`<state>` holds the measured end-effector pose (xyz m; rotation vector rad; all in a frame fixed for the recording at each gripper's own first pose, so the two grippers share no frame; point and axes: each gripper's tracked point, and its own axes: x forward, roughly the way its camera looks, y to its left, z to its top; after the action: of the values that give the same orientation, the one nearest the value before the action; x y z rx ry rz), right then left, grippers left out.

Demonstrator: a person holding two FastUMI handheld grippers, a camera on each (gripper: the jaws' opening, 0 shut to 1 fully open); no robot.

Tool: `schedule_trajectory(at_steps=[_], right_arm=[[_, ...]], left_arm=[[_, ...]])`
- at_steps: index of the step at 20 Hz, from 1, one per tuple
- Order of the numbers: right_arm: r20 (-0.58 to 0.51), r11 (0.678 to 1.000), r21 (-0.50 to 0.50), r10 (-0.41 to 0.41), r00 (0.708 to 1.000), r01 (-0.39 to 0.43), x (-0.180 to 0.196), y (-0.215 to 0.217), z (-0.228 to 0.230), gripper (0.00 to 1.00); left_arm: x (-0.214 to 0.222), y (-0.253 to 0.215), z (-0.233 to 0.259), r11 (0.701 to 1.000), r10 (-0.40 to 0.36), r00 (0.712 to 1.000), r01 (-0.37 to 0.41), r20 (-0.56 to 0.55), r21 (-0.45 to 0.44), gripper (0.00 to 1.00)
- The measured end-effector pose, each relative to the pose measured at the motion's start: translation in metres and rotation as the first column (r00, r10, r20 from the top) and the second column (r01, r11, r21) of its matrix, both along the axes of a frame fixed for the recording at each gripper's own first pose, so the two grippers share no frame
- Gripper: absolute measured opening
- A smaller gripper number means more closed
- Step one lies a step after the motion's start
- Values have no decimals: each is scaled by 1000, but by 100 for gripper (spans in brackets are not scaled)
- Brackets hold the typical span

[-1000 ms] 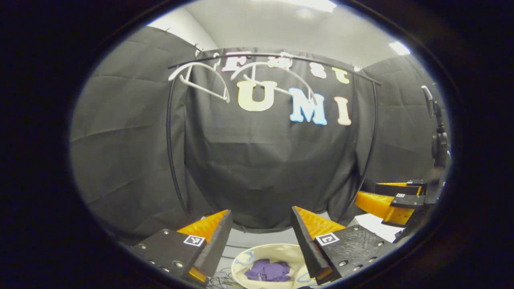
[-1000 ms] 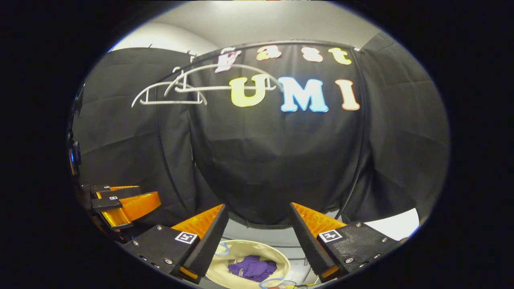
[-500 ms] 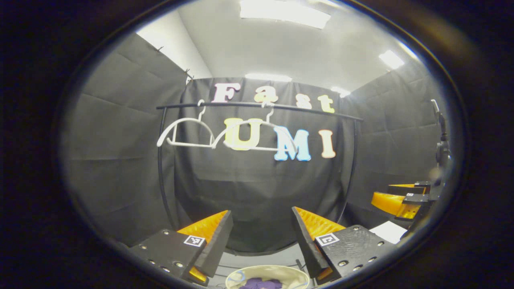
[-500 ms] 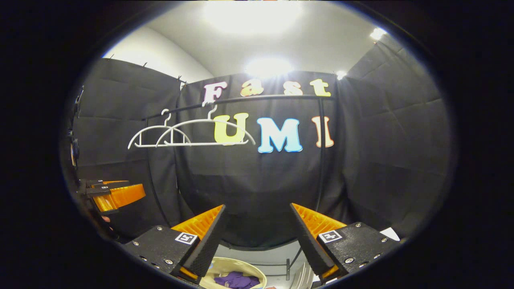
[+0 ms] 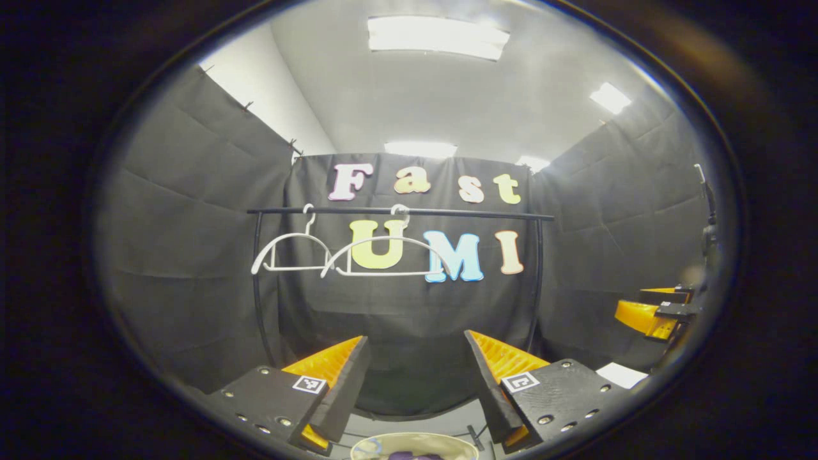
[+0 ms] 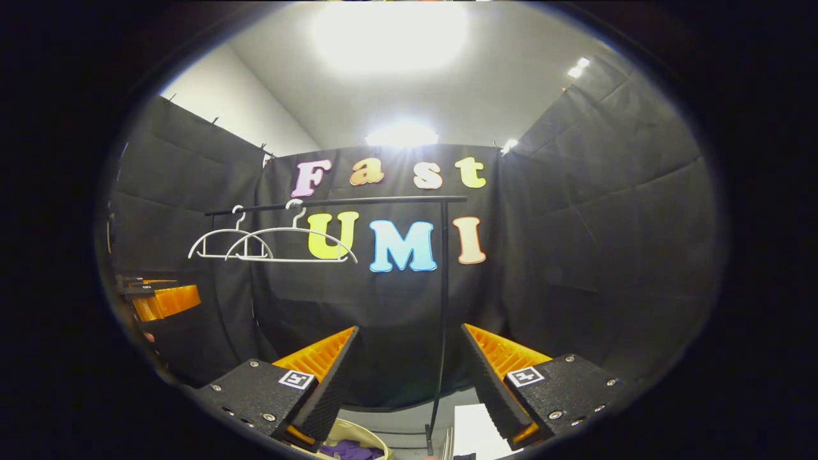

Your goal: Grasp the clothes on the hanger with both hands and then place them into the laundry hamper below.

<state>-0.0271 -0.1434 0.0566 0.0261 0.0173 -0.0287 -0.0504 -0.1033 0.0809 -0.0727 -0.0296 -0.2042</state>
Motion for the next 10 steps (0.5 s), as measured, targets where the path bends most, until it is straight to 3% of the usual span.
schedule_trajectory(at_steps=[3,10], right_arm=[[-3,999,11,-33,999,33,-18,-14,-6,94],[22,999,28,-16,1000,16,-27,-19,11,93]], left_arm=[[-17,-12,-2,1000,-13,1000,13,2,13,89],[-43,-17,5,1000,8,1000,-8,21,-7,89]])
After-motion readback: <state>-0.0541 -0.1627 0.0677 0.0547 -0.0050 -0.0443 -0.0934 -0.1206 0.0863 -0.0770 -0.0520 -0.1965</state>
